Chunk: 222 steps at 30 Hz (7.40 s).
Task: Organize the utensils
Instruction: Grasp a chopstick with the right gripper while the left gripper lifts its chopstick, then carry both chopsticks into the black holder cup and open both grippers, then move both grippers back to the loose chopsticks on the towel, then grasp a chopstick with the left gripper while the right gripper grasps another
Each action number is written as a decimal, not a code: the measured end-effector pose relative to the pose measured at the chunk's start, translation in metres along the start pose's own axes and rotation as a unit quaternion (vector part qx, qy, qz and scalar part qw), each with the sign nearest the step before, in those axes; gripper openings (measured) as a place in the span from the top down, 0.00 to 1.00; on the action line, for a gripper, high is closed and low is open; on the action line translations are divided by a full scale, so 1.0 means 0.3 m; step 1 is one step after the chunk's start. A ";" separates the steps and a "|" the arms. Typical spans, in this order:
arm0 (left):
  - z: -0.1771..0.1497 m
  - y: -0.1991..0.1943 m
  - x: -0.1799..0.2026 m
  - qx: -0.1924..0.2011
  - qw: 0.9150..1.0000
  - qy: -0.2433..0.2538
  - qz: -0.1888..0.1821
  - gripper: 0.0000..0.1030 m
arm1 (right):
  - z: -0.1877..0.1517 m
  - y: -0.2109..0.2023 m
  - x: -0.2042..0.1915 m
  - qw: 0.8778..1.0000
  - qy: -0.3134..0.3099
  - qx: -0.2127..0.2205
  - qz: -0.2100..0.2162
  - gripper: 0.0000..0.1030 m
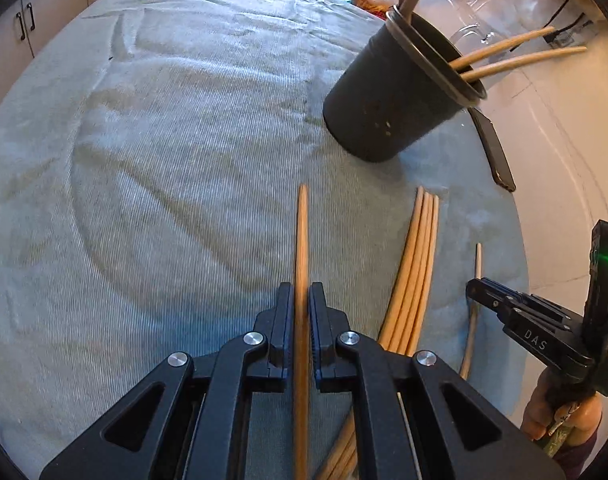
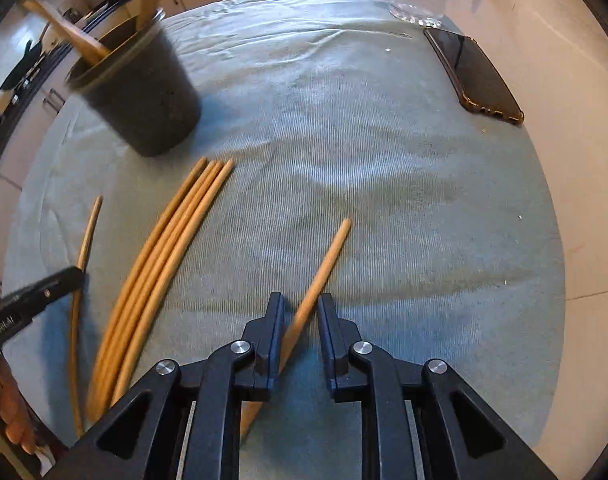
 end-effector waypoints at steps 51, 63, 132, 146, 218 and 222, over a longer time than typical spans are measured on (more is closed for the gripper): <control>0.066 -0.803 0.289 0.347 0.927 0.136 0.043 0.94 | 0.019 -0.733 -0.126 0.924 0.006 0.330 0.191 0.93; 0.408 -0.826 0.310 0.395 0.908 0.124 0.059 0.94 | 0.318 -0.905 -0.278 0.868 0.041 0.441 0.224 0.93; -0.059 -0.008 0.160 0.077 0.986 0.140 0.039 0.94 | -0.162 -0.089 -0.099 0.984 -0.001 0.082 0.159 0.42; -0.109 -0.044 0.047 0.090 0.995 0.037 0.007 0.91 | -0.123 -0.010 -0.250 0.991 -0.034 0.102 0.076 0.63; -0.161 -0.581 0.254 0.247 0.952 0.165 0.076 0.94 | -0.174 -0.577 -0.049 0.958 -0.036 0.257 0.125 0.94; -0.213 -0.639 0.280 0.273 0.943 0.177 0.076 0.94 | -0.214 -0.615 -0.061 0.952 -0.046 0.274 0.129 0.94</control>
Point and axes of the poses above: each gripper's, at about its wrist camera, not at the fingertips, and y roughly the way its jaws point, x to its right, z to its top, the point moved 7 cm from there along y, roughly the way its jaws point, and after that the axes turned 12 degrees about y, right-handed, at the moved point
